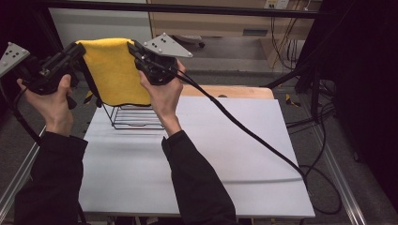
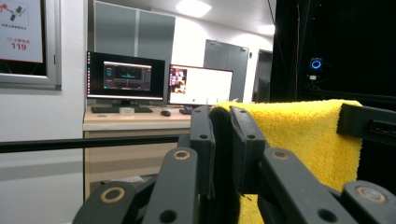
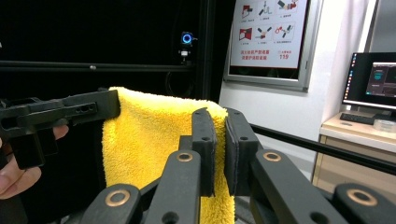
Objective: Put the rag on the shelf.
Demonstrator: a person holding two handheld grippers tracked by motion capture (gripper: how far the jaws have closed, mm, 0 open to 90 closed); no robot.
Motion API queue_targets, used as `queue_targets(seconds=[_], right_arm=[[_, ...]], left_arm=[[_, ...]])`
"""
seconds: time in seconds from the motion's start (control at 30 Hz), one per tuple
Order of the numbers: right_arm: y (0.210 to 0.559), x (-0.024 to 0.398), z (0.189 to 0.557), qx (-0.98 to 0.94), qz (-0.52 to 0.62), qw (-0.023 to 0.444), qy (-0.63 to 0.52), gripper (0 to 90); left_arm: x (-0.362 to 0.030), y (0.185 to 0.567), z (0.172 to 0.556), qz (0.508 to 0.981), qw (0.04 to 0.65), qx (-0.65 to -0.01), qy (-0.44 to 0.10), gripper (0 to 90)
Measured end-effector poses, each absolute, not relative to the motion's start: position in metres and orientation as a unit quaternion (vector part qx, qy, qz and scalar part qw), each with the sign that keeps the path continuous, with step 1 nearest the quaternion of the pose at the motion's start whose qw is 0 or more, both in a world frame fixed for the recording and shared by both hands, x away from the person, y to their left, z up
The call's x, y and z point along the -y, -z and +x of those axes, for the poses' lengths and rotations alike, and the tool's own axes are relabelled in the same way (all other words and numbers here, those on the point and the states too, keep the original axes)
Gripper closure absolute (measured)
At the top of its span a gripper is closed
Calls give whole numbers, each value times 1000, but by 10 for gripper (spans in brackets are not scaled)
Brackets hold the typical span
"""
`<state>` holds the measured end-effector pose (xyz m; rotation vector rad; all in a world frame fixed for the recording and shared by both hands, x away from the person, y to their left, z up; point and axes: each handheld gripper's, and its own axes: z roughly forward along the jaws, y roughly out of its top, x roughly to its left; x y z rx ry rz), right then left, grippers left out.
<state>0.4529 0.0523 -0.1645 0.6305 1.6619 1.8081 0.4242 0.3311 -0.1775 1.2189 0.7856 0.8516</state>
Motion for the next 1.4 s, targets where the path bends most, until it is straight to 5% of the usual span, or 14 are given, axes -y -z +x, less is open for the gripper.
queue_targets(seconds=[1.4], right_arm=[[120, -62, 499, -597, 242, 316, -697, 842]], left_arm=[[-330, 122, 475, 544, 643, -343, -416, 803]])
